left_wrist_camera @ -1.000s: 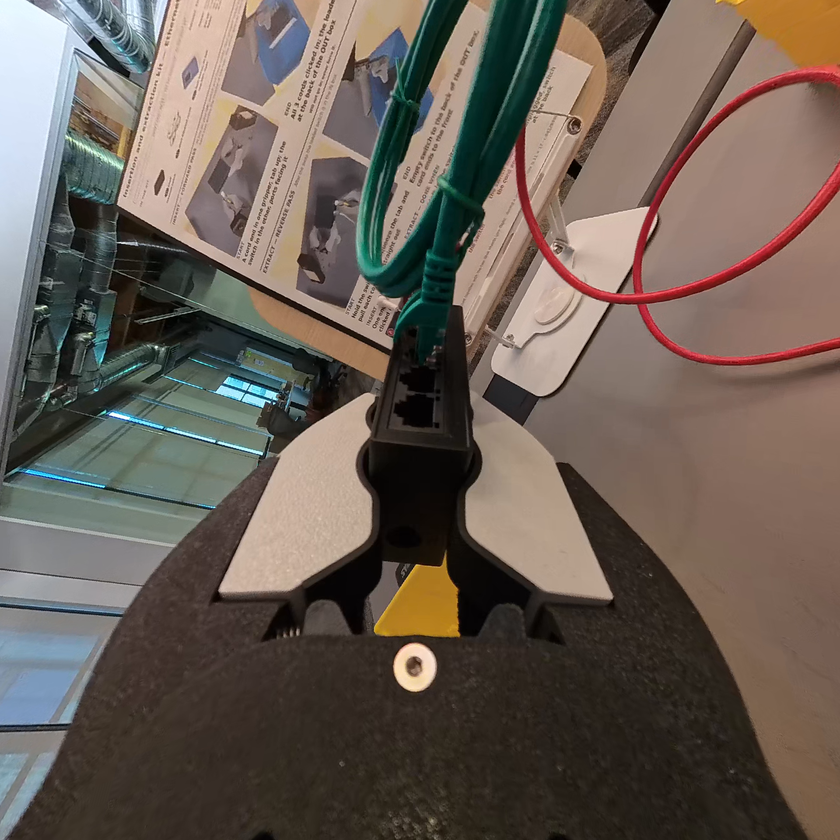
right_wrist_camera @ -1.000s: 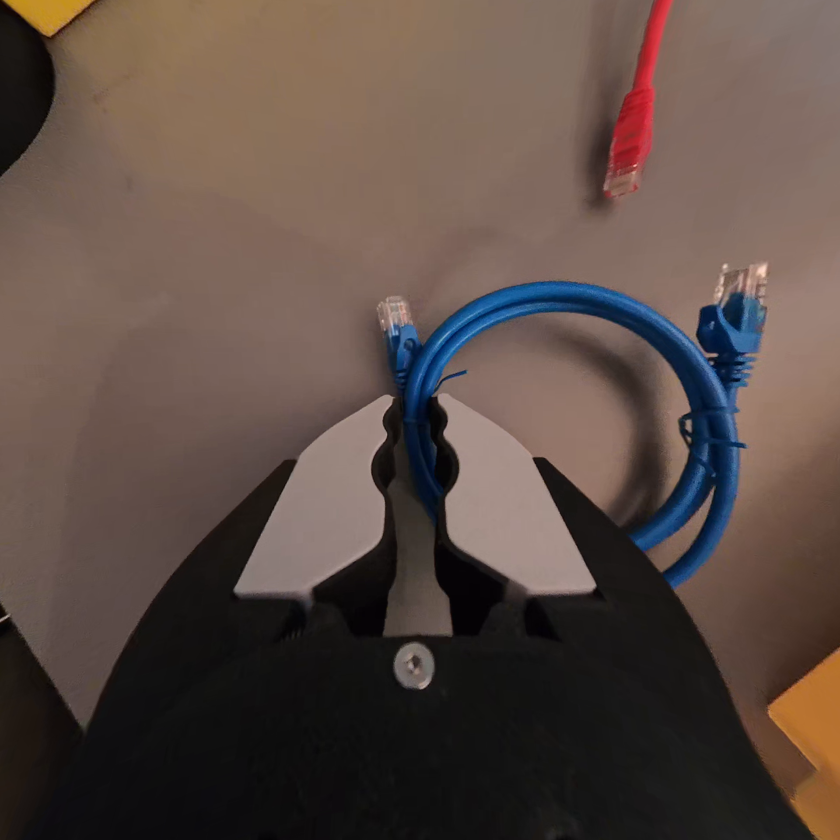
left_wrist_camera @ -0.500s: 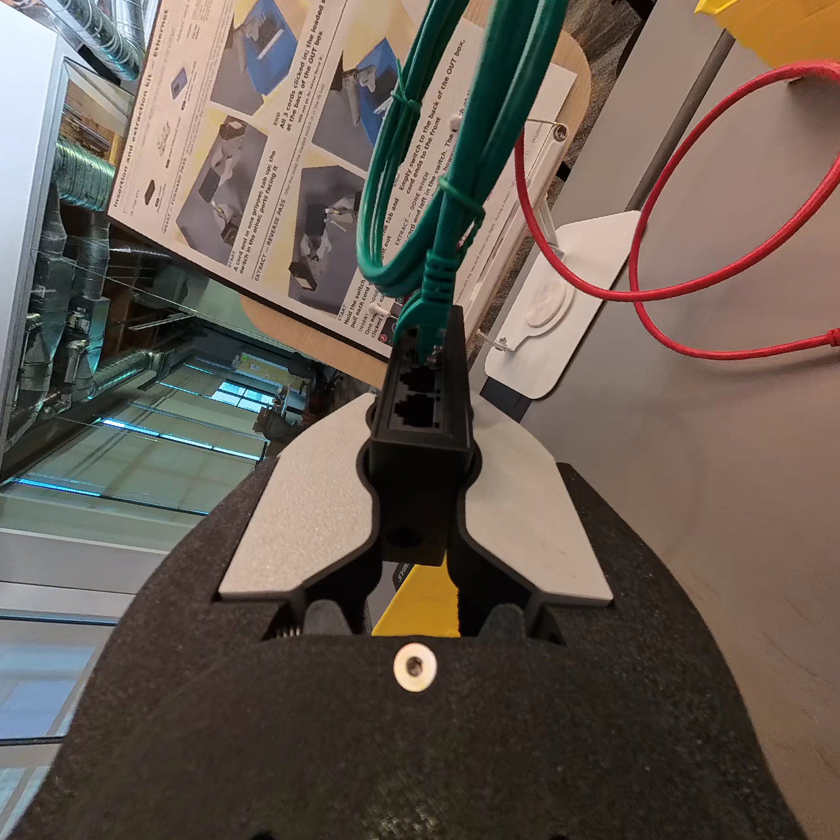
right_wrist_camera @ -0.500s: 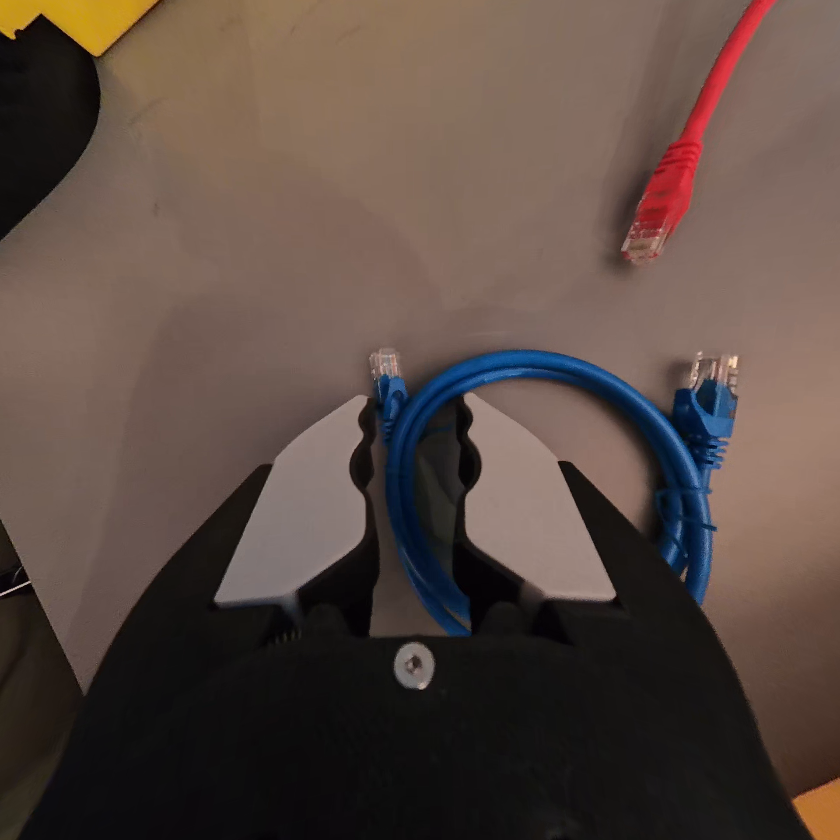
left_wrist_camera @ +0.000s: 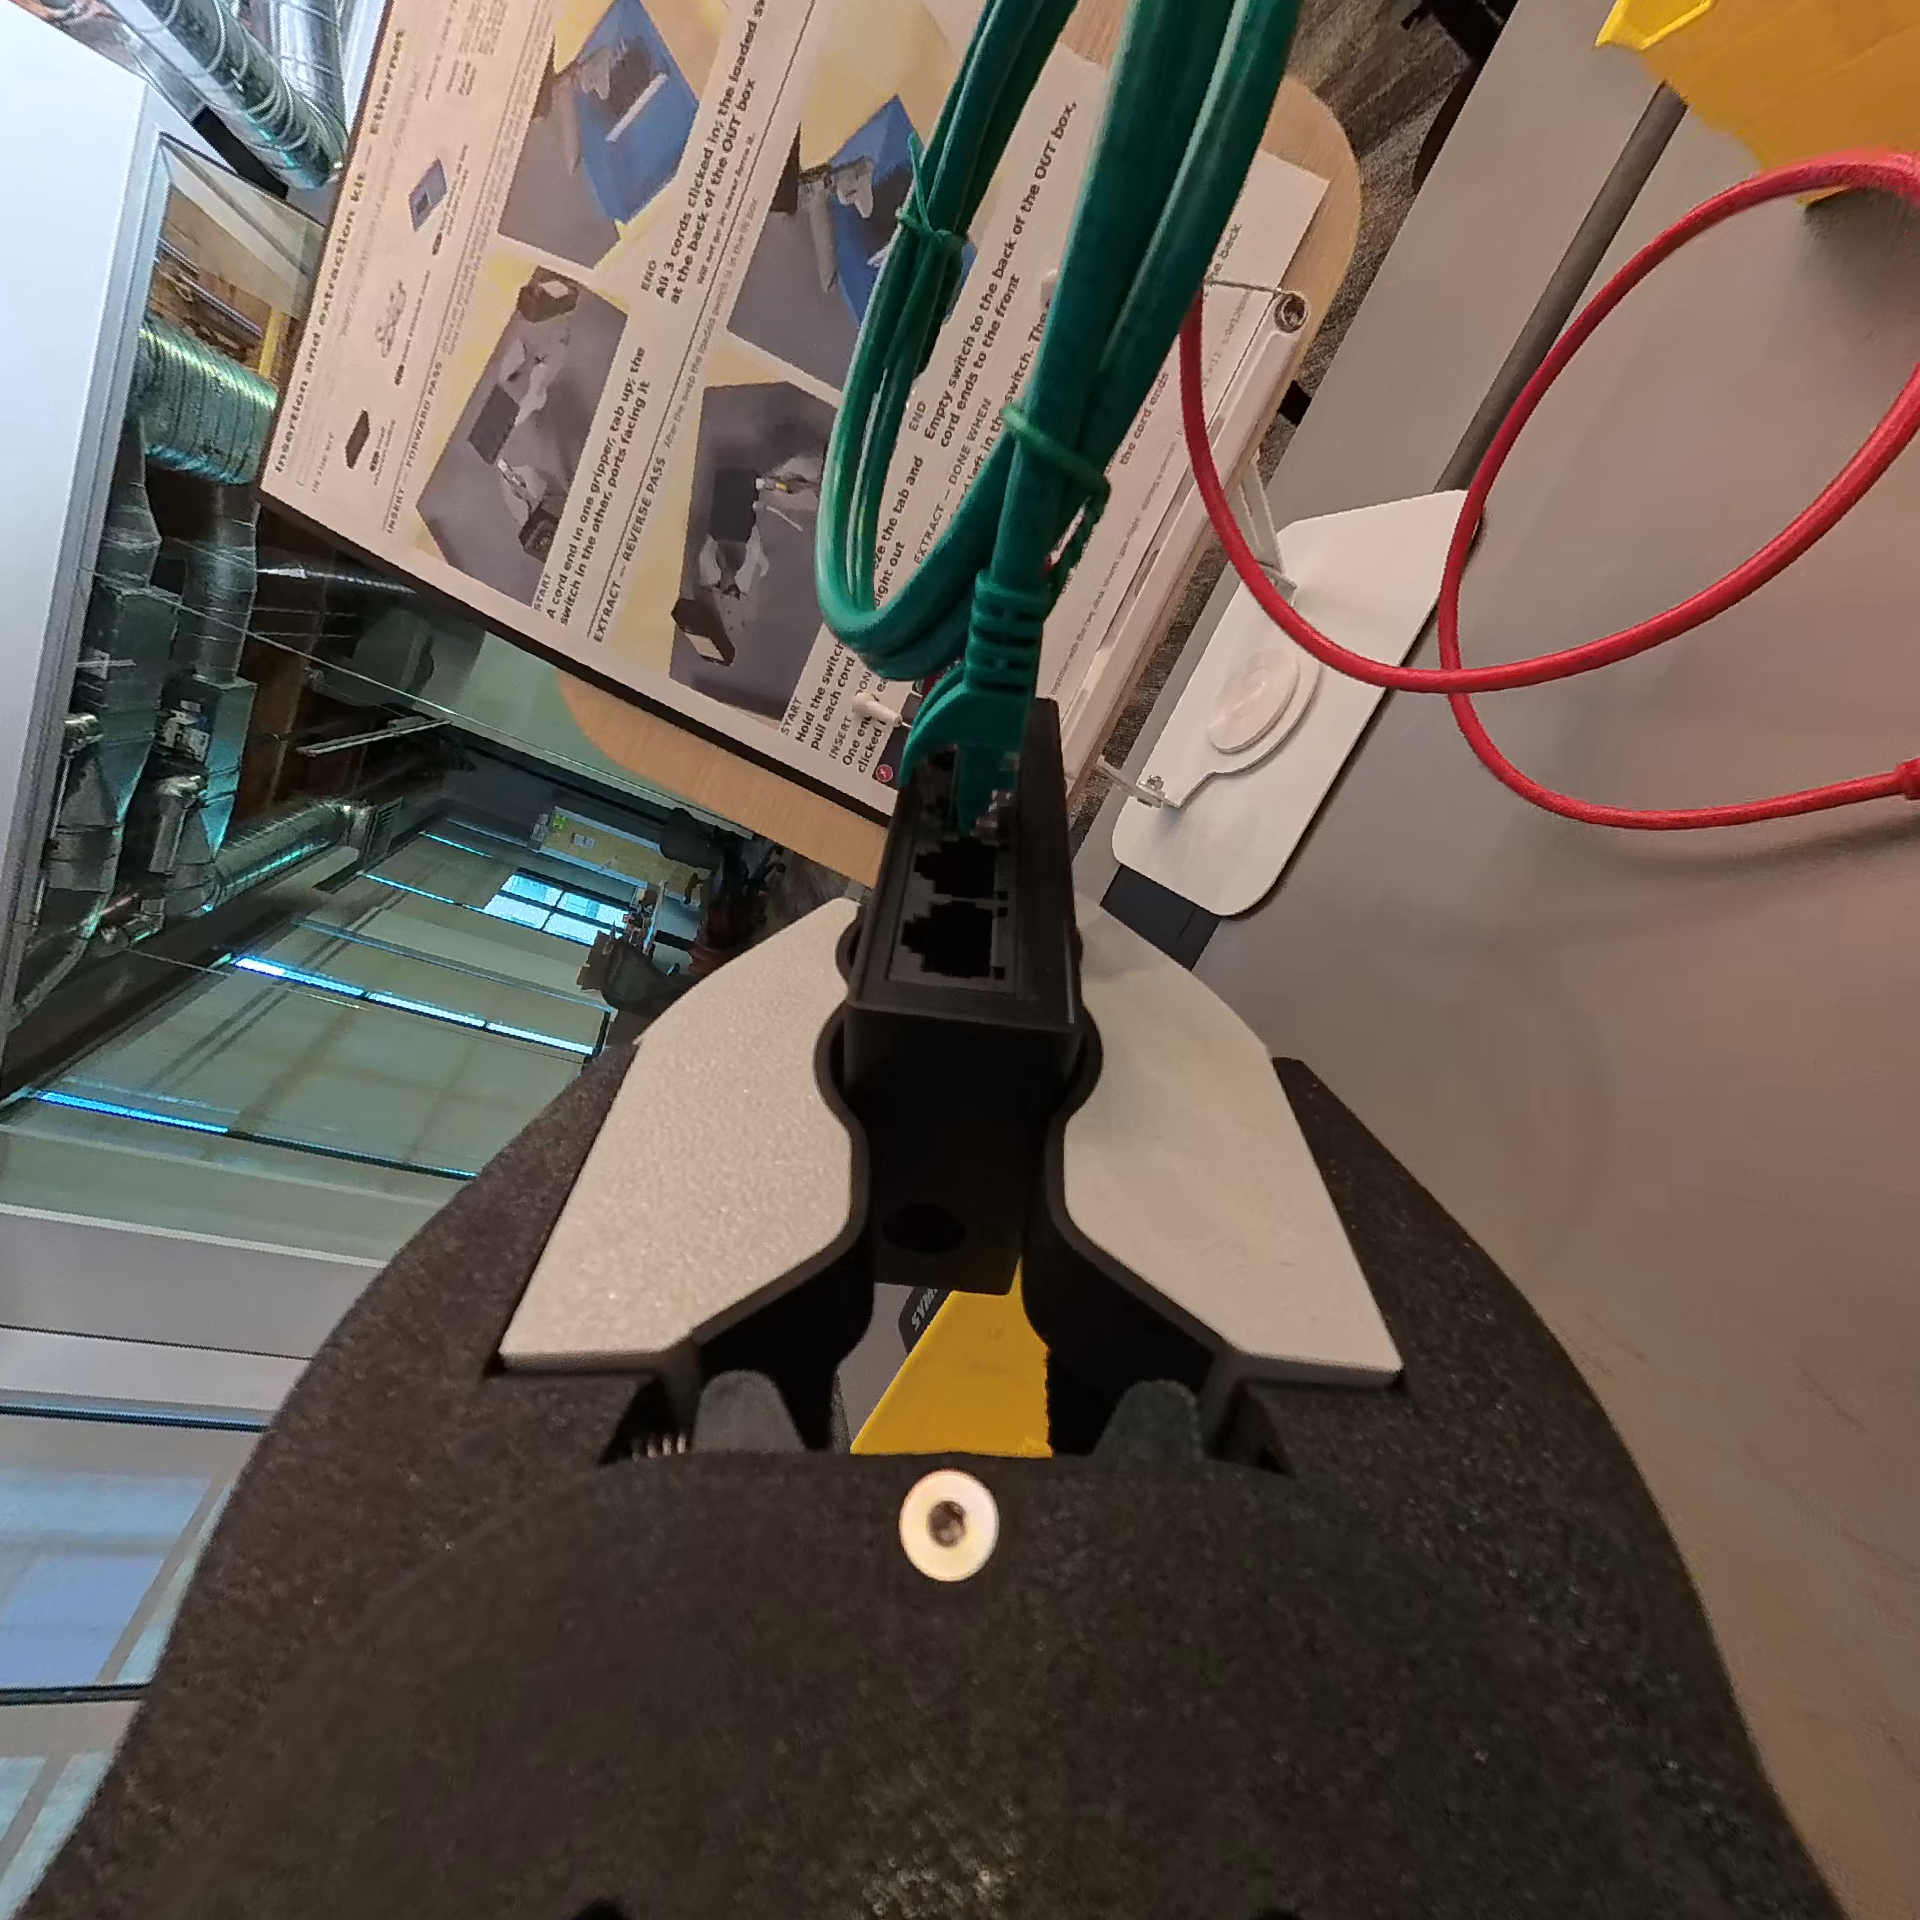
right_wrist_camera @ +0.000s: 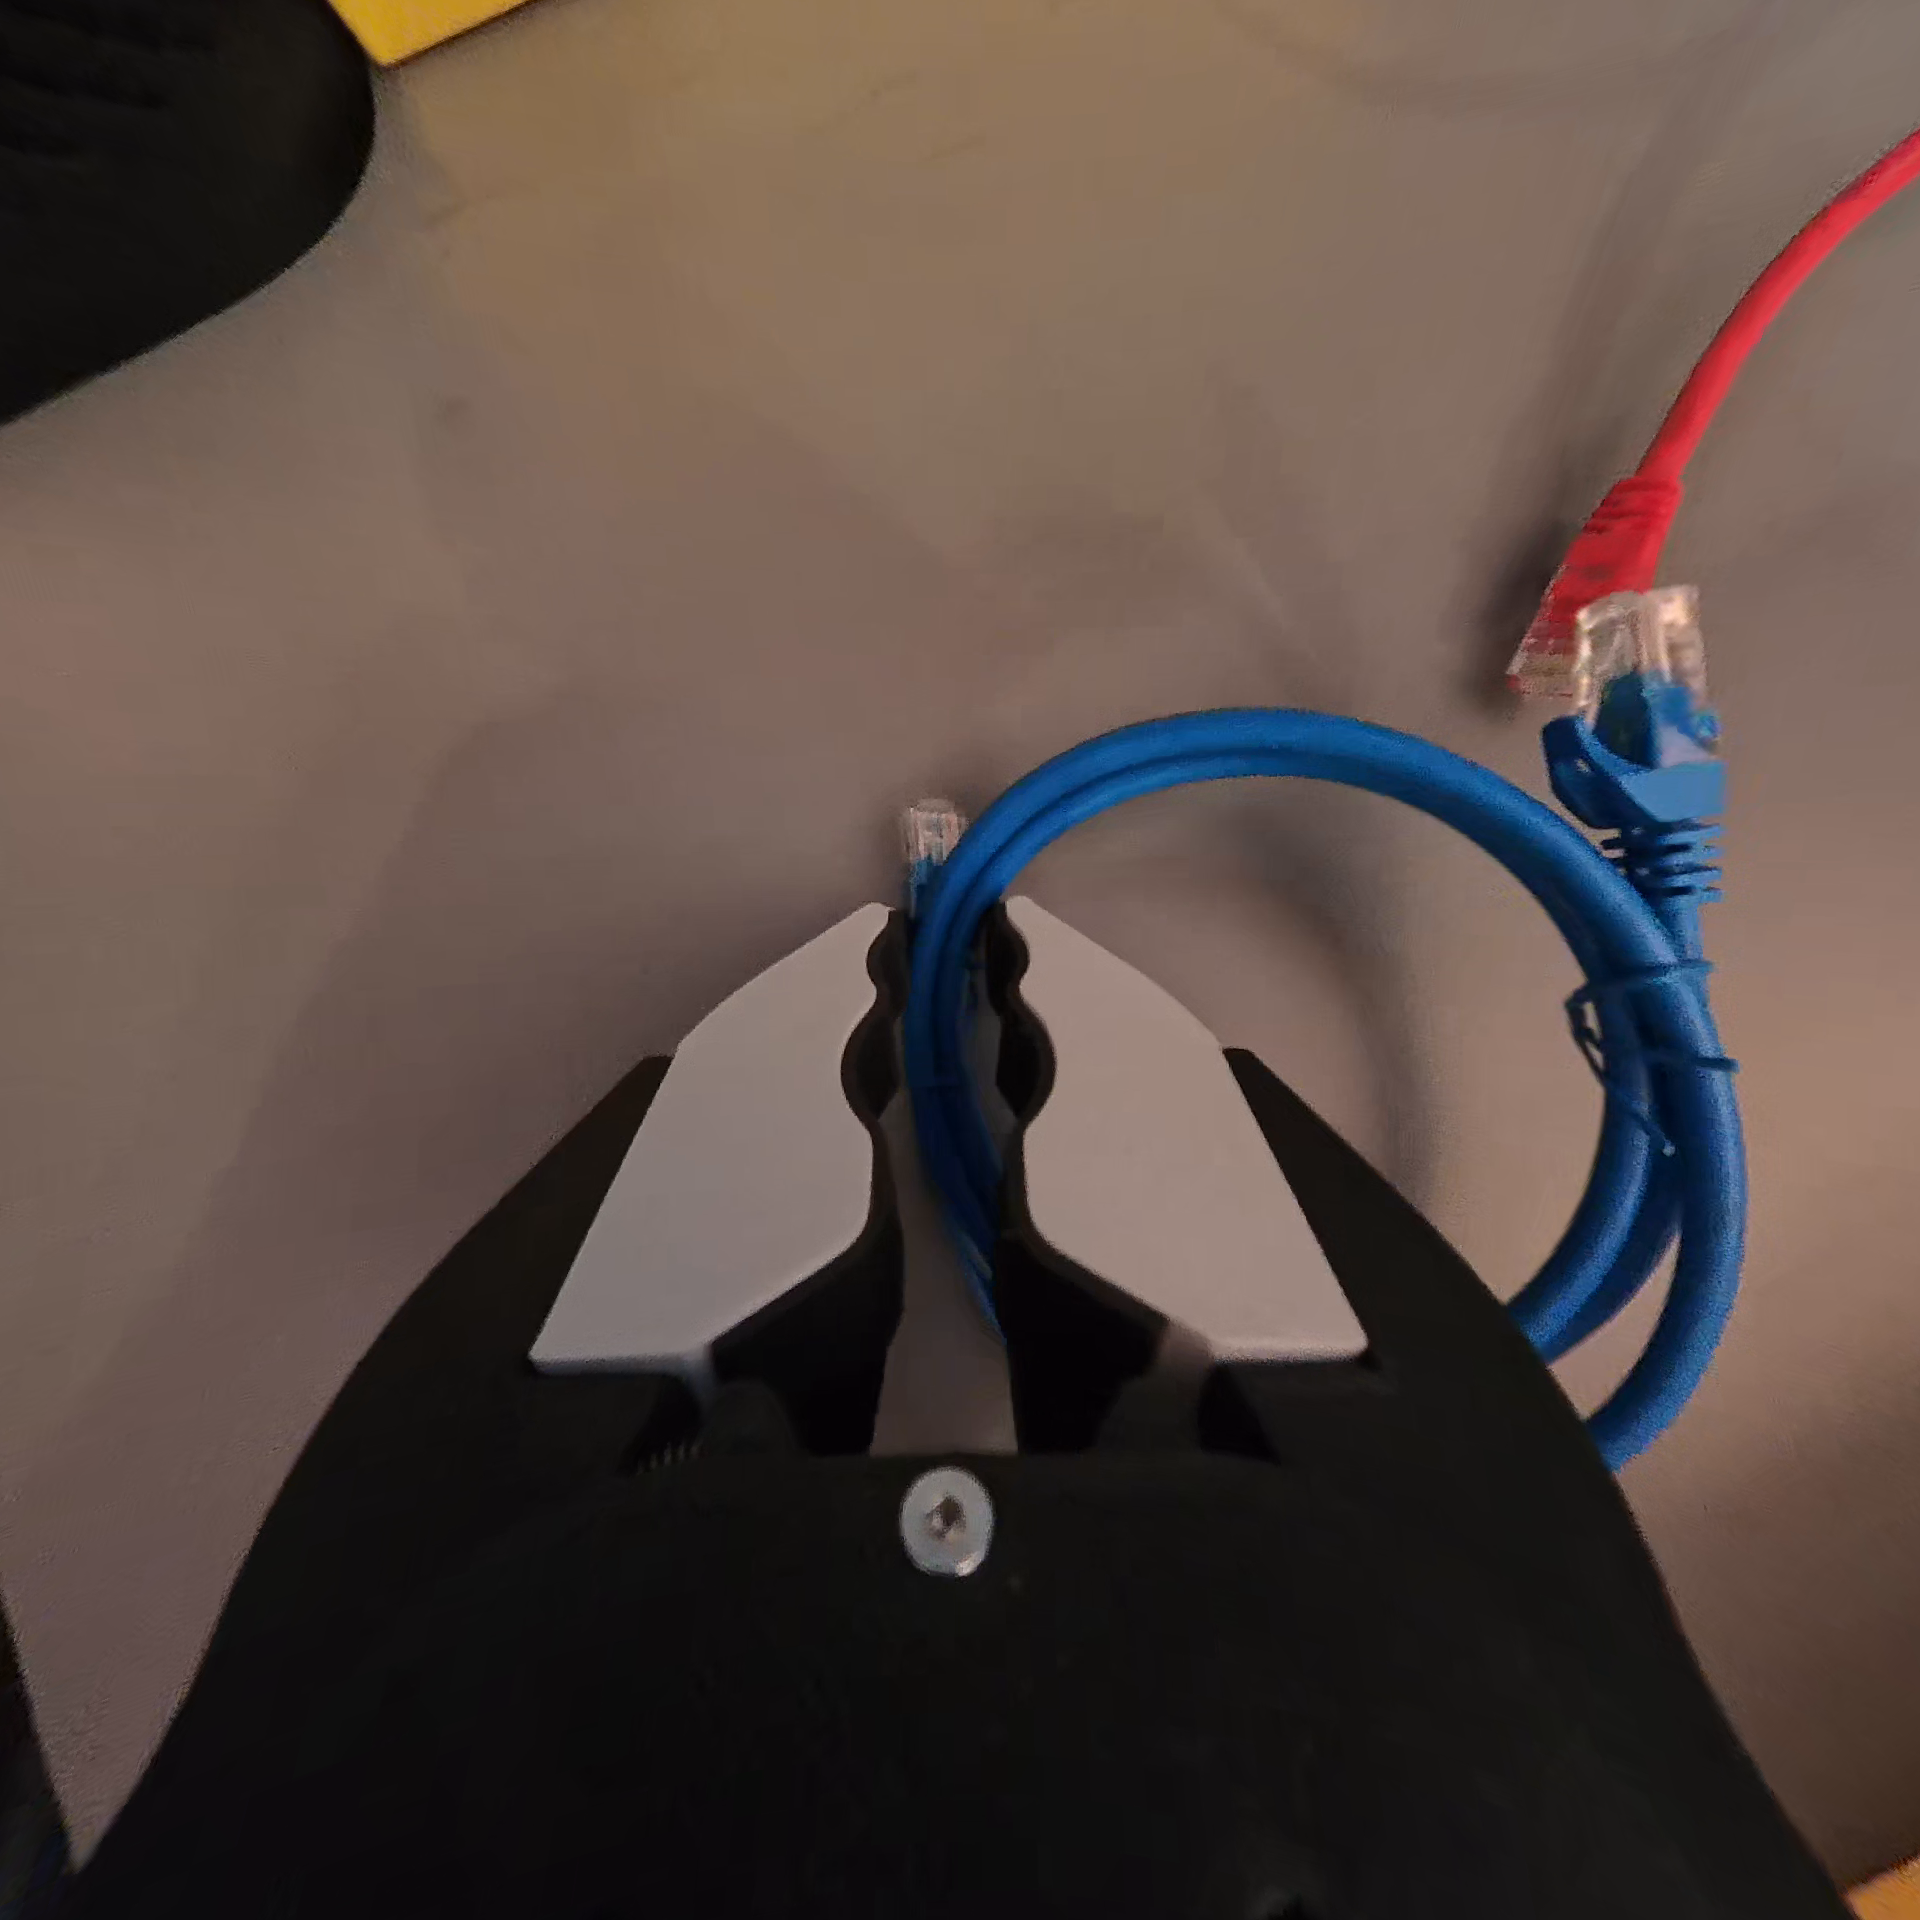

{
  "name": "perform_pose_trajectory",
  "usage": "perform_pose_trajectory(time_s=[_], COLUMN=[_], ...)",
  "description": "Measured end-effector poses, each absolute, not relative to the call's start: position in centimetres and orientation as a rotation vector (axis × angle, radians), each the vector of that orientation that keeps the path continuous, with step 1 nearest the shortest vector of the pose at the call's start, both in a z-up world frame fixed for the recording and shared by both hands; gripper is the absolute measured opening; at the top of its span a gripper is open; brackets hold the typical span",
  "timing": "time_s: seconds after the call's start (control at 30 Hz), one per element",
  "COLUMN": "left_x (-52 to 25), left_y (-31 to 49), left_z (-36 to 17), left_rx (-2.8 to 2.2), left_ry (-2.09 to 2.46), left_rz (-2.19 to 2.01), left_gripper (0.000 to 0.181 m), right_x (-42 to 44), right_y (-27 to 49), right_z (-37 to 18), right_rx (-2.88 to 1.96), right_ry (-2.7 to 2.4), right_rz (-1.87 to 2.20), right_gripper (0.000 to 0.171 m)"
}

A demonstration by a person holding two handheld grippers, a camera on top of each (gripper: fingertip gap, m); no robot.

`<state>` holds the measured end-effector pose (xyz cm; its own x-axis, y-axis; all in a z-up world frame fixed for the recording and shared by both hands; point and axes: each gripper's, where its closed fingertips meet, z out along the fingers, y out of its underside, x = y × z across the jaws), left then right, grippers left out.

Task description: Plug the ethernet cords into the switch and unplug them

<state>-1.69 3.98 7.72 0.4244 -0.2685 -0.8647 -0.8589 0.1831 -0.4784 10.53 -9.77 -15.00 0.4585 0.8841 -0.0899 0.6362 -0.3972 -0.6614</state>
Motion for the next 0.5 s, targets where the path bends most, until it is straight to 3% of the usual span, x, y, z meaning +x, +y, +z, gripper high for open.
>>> perform_pose_trajectory(time_s=[0.33, 0.5], left_x=[-1.8, -1.6], left_y=[4.3, 4.5], left_z=[7.3, 7.0], left_rx=[-1.373, -1.376], left_ry=[1.110, 1.123], left_rz=[0.577, 0.586], left_gripper=[0.030, 0.030], right_x=[11.1, 12.9], right_y=[-9.4, -8.0], right_z=[-11.6, -14.0], right_rx=[-2.023, -2.103], right_ry=[-1.186, -1.178], right_rz=[0.525, 0.384], right_gripper=[0.014, 0.014])
